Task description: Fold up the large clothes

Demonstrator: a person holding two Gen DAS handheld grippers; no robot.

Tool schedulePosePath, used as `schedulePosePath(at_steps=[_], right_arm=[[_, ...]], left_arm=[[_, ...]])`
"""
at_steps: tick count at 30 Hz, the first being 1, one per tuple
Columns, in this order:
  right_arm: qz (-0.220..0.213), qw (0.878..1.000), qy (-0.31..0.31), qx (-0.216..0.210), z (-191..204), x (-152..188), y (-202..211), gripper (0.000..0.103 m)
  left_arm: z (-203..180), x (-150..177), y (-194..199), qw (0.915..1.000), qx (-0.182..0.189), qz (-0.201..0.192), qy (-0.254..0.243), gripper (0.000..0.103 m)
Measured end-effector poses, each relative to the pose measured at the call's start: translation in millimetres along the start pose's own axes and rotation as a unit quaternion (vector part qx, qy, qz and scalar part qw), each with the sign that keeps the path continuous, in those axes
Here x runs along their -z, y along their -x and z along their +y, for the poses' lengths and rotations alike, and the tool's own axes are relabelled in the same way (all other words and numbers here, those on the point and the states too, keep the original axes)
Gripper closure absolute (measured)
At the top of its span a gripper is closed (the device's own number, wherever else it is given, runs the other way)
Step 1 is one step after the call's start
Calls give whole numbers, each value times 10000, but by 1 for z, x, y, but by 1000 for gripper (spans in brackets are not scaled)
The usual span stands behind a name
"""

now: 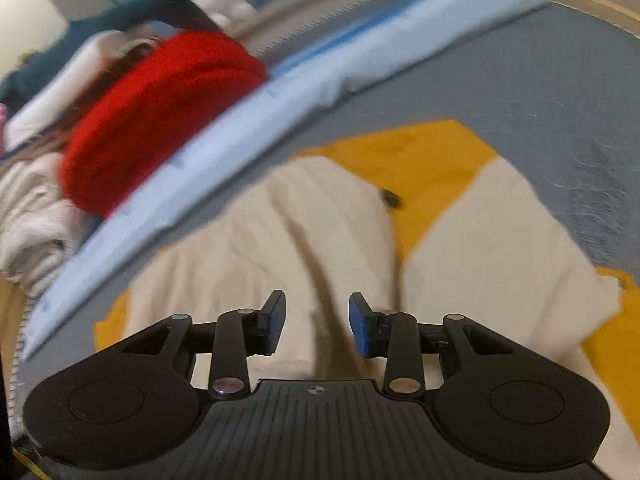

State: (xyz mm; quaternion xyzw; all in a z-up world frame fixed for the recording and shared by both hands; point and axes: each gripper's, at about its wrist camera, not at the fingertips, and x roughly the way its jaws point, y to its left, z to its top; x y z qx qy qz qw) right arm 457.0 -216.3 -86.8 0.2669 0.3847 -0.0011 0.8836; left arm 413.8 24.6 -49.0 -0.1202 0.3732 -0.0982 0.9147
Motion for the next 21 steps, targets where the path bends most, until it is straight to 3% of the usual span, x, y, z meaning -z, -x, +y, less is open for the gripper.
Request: schedulePosePath(at_steps=[2,3,5,6,10,15,21], right_arm=[[357,9985,-235,-352,-9,3,-11,65],[658,9960,-475,-383,-17,7,-22,65],[1092,9918,-672,3,-28,16,-37,66],[1262,9899,-639,122,-32,20,-44,68],[1034,9936,-430,124,-21,11,-31,66],[44,9988,483,114,3,-4,8,66],[-1053,9857,1251,-415,25,-10,82,66]], left_arm=[[0,11,-19,9990,16,446,-27,74],[1,19,-34,9961,-216,852,-64,74],[9,33,-50,9874,-701,1413,-160,81],[11,34,-48,9884,-659,1359,-138,81],[12,22,-27,9926,-539,1089,-41,74],[10,7,6,9974,-568,436,-66,74],[-13,-13,67,9965,-558,-369,-508,74]])
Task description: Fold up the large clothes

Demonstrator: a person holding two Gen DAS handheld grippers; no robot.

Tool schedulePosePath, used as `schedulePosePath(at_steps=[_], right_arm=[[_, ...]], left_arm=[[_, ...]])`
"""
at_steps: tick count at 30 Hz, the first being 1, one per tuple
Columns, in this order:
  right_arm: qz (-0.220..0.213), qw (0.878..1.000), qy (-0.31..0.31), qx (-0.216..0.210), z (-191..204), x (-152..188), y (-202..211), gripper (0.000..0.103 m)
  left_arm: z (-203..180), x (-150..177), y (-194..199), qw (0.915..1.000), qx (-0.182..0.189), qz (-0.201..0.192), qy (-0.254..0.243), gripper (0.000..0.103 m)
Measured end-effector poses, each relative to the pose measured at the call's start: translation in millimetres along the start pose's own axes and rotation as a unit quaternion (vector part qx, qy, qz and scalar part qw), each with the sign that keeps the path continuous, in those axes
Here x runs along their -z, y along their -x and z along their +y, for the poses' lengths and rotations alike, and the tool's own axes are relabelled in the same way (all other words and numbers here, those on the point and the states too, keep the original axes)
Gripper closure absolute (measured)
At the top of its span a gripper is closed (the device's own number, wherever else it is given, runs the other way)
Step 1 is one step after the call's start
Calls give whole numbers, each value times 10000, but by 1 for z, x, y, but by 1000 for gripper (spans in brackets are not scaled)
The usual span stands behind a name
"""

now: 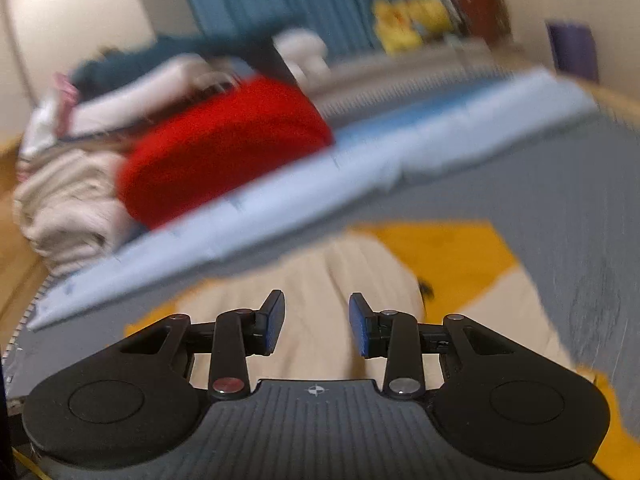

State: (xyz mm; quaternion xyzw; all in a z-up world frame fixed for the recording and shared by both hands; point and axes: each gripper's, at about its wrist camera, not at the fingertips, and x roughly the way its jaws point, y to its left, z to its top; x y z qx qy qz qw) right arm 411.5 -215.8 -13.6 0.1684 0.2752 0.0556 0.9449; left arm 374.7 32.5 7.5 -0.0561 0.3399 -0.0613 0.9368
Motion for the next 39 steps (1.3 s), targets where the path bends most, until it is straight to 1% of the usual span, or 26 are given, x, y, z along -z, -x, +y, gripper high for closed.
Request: schedulePosePath(at_steps=[3,5,6,8,10,14,17,19,20,22,25,26,27,28,29,31,32,34,35,36,38,39], right_arm=[[-397,9984,256,-319,11,-11,38,66],[-683,9955,375,-548,19,-17,71,66],[-807,9938,420,-632,24,-19,91,66],[-1129,9898,513,-699,32,-18,142,64],[-1390,9864,547,-679,37,-13,196,61],[-1700,9825,539,-538,33,-1,302,61],[-2099,9751,569,-438,23,-4,386,61],[-2389,9680,682,-361,19,-8,432,61],[-2548,9636,734,-339,17,-11,457,61],[-2838,9552,789,-307,11,-14,504,58],[-3027,9504,701,-118,-3,-12,549,56],[-3030,9510,621,-38,-9,-8,558,55],[-2993,9527,526,29,-17,-3,562,52],[-2918,9554,435,104,-25,5,563,48],[-2788,9595,349,219,-36,15,557,48],[-2501,9671,240,397,-53,36,533,48],[-2327,9710,164,523,-65,50,515,49],[-2101,9747,42,757,-82,77,480,50],[-2089,9736,-74,911,-95,93,463,52],[-2187,9697,-170,1076,-102,105,447,54],[-2403,9605,-266,1380,-114,129,422,55],[-2335,9599,-289,1525,-122,138,405,55]], left_arm=[[-2,-10,45,9987,118,-466,-194,74],[1,-10,86,9963,161,-814,-244,74],[3,-9,106,9952,102,-939,-255,74],[7,-3,147,9945,-101,-1025,-193,74],[12,7,192,9946,-99,-1032,-76,74],[8,31,282,9922,-169,-1214,-227,74],[-1,43,347,9895,-55,-1415,-290,74],[-9,49,389,9872,-2,-1558,-336,74],[-13,53,411,9863,66,-1615,-341,73],[-17,61,445,9851,199,-1688,-277,63],[-18,79,483,9830,413,-1783,-121,62],[-18,87,489,9826,419,-1807,-126,62],[-18,96,491,9827,408,-1801,-132,62],[-16,105,492,9836,403,-1755,-115,62],[-13,116,486,9849,392,-1684,-84,62],[-5,139,462,9880,275,-1520,-45,62],[1,153,442,9899,172,-1404,-40,62],[10,180,408,9924,-61,-1225,-94,62],[16,195,390,9937,-188,-1099,-89,62],[22,210,370,9952,-313,-928,-8,63],[37,238,334,9970,-480,-551,273,63],[44,250,317,9973,-586,-281,346,65]])
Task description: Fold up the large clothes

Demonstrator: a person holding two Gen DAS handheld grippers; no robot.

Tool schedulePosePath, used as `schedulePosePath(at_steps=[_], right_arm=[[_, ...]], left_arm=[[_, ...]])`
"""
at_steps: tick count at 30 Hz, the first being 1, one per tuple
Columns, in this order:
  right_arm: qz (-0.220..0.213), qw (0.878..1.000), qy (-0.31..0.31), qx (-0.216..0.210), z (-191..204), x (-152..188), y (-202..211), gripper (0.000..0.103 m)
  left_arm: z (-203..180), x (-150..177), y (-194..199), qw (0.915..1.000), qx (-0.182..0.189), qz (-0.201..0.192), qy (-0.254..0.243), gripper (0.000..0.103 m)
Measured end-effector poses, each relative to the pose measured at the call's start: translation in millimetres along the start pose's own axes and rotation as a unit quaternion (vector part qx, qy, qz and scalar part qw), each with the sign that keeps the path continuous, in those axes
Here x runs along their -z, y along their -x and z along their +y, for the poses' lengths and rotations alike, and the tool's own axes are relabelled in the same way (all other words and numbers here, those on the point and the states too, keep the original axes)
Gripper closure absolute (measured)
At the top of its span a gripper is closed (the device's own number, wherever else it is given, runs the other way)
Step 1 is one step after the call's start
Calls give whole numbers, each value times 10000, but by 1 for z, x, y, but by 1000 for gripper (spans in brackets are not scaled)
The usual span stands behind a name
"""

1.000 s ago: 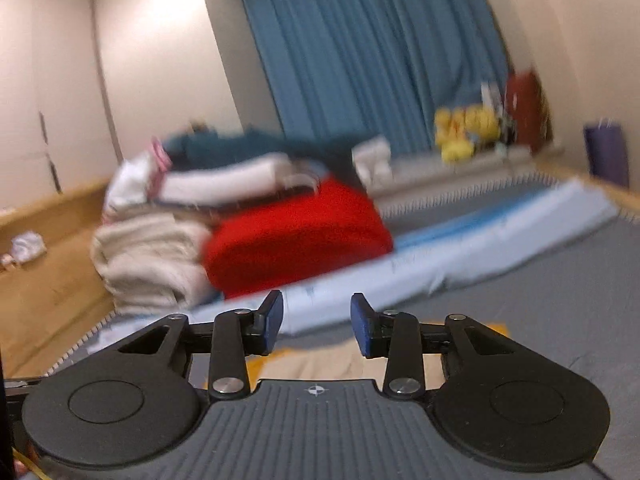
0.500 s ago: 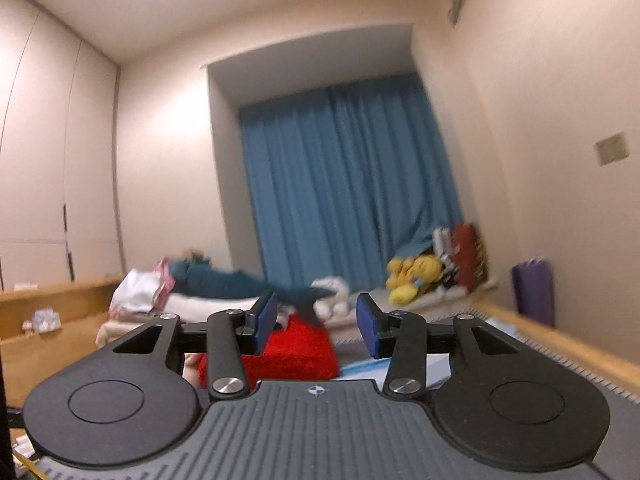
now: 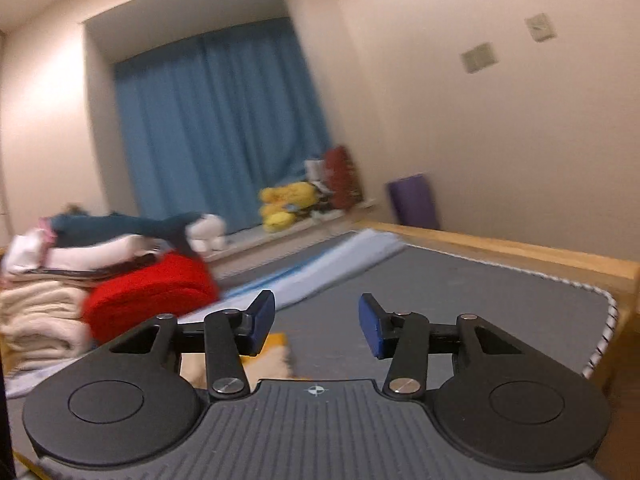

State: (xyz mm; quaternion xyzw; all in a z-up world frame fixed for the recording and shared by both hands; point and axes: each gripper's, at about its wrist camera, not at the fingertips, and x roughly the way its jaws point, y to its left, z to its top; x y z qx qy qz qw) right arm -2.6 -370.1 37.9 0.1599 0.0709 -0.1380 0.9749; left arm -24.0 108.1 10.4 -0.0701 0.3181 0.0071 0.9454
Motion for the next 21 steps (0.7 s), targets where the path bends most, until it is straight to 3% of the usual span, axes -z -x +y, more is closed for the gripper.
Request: schedulePosePath(at_steps=[2,5,8,10,13,18,21], right_arm=[[353,9991,75,222,-10,23,-21,57],[1506,9882,6,280,-18,50,-73,56],[2749,9602,187,452,-20,87,-122,57],[3416,9384,-151,491,-28,114,-146,57],[3676,9277,-278,592,-31,130,-162,57],[4148,9070,-176,708,-34,154,-182,52],[4123,9085,168,662,-25,157,-184,48]], left_arm=[[12,6,-37,9976,-351,585,64,65],[26,3,-63,9946,-438,910,258,65],[39,7,-81,9903,-625,1195,332,65],[47,8,-90,9861,-659,1442,493,62],[58,13,-97,9813,-793,1641,613,53],[77,20,-109,9723,-887,1954,930,52],[82,25,-112,9700,-823,2071,971,52]])
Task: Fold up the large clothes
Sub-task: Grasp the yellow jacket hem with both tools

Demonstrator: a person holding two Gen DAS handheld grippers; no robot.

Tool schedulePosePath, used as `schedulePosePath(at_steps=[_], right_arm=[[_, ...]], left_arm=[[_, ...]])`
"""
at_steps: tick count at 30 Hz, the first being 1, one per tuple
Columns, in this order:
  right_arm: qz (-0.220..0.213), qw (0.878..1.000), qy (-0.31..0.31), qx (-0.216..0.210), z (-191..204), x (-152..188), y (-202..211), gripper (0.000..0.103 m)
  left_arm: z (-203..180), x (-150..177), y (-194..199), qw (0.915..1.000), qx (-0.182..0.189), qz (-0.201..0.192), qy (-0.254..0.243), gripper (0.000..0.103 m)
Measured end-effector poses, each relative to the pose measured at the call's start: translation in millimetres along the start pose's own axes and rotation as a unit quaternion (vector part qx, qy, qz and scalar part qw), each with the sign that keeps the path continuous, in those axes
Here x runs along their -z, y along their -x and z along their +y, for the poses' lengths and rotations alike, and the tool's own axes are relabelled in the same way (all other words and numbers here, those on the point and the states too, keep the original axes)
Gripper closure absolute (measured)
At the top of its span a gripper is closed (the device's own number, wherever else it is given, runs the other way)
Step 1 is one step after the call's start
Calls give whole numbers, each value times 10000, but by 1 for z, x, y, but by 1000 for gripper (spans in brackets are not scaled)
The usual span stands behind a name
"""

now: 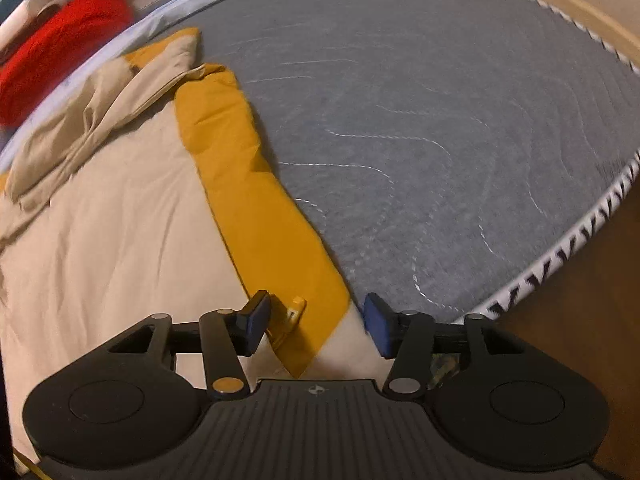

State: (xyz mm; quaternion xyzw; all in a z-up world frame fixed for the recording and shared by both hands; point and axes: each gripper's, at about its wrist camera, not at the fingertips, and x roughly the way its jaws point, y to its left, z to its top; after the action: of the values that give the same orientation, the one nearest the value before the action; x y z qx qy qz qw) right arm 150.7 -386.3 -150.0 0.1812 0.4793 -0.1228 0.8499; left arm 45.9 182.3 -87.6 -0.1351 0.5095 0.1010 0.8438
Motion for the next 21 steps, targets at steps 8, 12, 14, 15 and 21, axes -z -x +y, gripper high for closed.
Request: schedulePosePath(at_steps=[8,12,14,15,21], right_arm=[[-177,9997,-8,-153,0,7,19,97],[-478,9983,152,-304,4,11,41,97],[-462,9984,130,-312,3,11,42,97],[-387,9989,71,-268,2,11,39,96],[7,9995,-305,-66,-6,11,18,71]], left_arm=[[-17,4,-2,9974,144,-203,-678,96],[-18,5,18,9952,430,-445,-763,98],[-15,4,18,9958,524,-351,-667,96],[-13,4,15,9966,530,-255,-580,93],[-7,4,-4,9986,406,103,-314,78]])
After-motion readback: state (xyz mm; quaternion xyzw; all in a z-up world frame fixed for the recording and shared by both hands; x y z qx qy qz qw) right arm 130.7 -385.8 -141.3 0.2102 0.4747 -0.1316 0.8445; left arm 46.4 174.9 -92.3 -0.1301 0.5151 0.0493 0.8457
